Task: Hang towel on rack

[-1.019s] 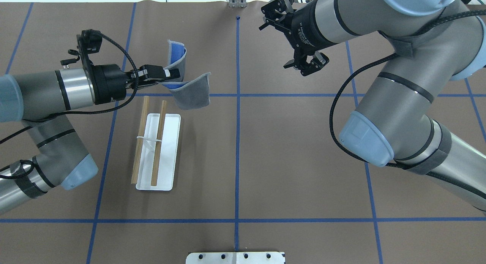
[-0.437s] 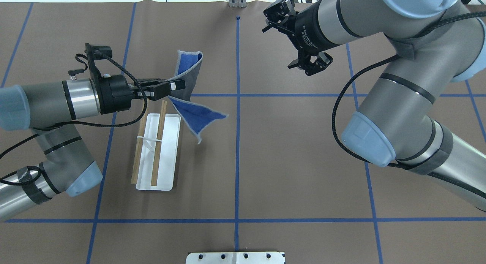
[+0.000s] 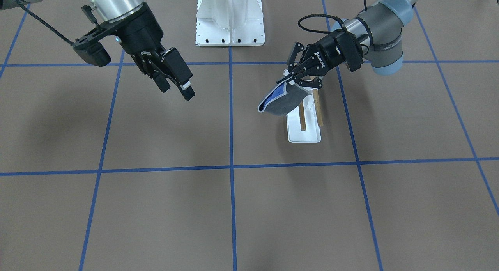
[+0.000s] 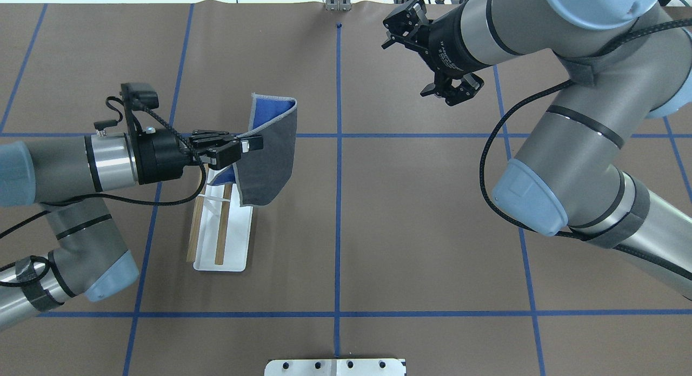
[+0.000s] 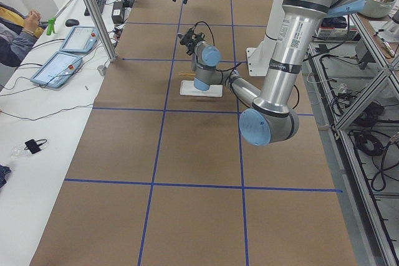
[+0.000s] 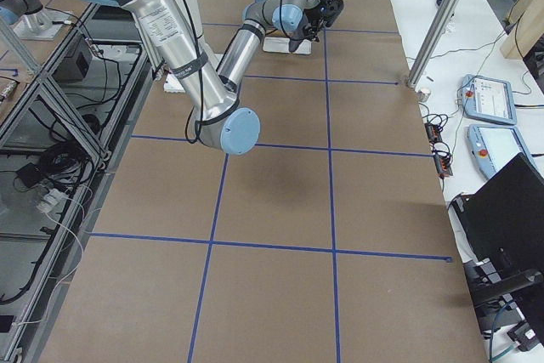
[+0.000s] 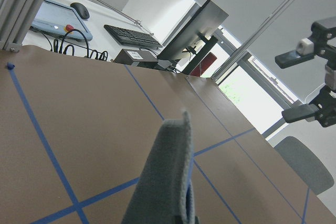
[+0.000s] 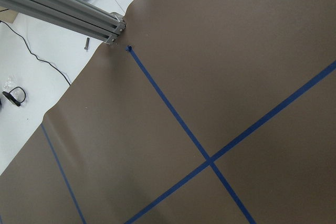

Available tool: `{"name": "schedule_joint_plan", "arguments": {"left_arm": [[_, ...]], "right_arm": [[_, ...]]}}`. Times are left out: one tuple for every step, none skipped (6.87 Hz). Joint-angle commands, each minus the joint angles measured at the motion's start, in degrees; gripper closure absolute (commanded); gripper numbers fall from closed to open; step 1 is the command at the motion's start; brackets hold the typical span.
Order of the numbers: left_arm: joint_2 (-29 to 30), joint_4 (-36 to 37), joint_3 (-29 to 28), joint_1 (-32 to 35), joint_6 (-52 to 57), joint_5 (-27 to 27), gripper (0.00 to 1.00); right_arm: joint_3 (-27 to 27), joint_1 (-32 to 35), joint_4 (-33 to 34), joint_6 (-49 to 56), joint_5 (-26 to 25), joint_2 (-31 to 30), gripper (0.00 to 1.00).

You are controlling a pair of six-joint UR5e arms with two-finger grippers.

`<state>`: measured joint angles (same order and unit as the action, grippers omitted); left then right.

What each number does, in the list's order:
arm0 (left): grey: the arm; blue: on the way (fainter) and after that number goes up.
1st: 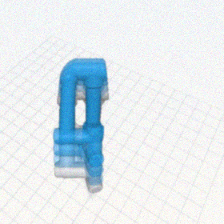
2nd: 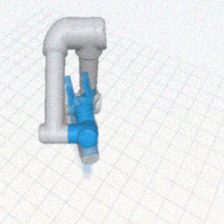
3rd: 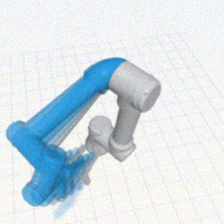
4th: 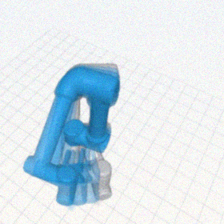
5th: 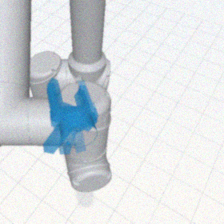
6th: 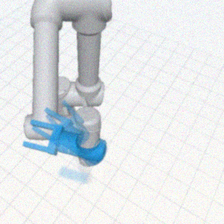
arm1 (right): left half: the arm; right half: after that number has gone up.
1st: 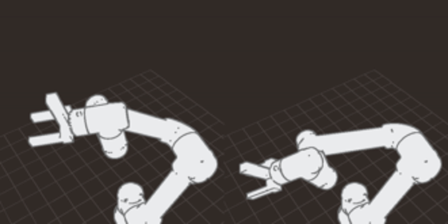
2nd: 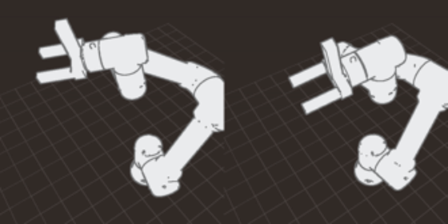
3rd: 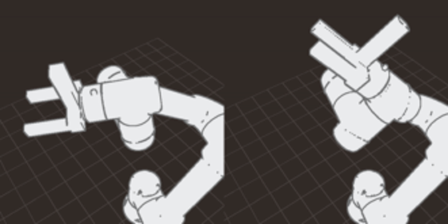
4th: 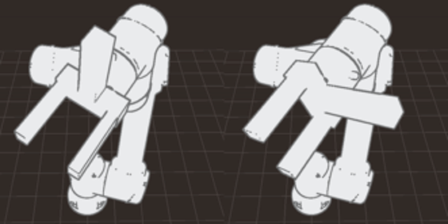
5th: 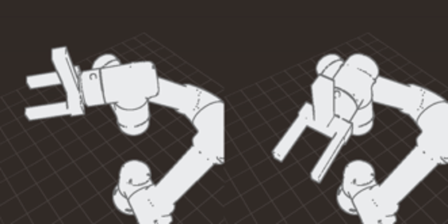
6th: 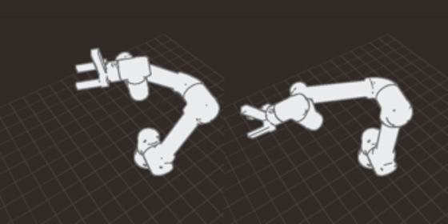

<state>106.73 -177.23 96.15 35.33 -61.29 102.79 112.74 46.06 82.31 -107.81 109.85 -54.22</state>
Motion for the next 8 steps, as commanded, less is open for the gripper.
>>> {"name": "schedule_joint_plan", "arguments": {"left_arm": [[-1.53, -1.97, 0.79, -2.62, -6.16, -1.79, 1.00], [0.22, -2.07, 0.70, -9.94, -6.82, -11.46, 1.00], [2.67, -1.55, 0.53, -13.76, -6.39, -17.56, 1.00], [2.96, -0.50, 0.61, -13.80, -6.39, -17.62, 1.00], [1.65, -0.49, 0.61, -13.54, -3.69, -17.89, 1.00], [-0.71, -0.58, 1.92, -13.45, 1.21, -17.63, 1.00], [-2.47, -0.49, 3.58, -13.36, 1.34, -17.62, 1.00], [-4.40, -0.49, 3.51, -13.27, 1.43, -17.89, 1.00]], "right_arm": [[0.02, 0.34, -0.04, 0.15, -0.07, -0.71, 0.00], [0.20, 0.35, 0.05, 0.15, -0.07, -0.62, 0.00], [0.20, 0.69, 0.05, 0.15, -0.07, -0.71, 0.00], [0.20, 0.96, 0.13, 0.15, 0.01, -0.80, 0.00], [0.29, 0.96, 0.31, 0.15, 0.01, -0.89, 0.00], [0.37, 1.13, 0.40, 0.15, 0.01, -1.06, 0.00], [0.46, 1.22, 0.31, 0.06, 0.01, -1.41, 0.00], [0.38, 1.14, 0.31, 0.15, 0.01, -1.68, 0.00]]}}
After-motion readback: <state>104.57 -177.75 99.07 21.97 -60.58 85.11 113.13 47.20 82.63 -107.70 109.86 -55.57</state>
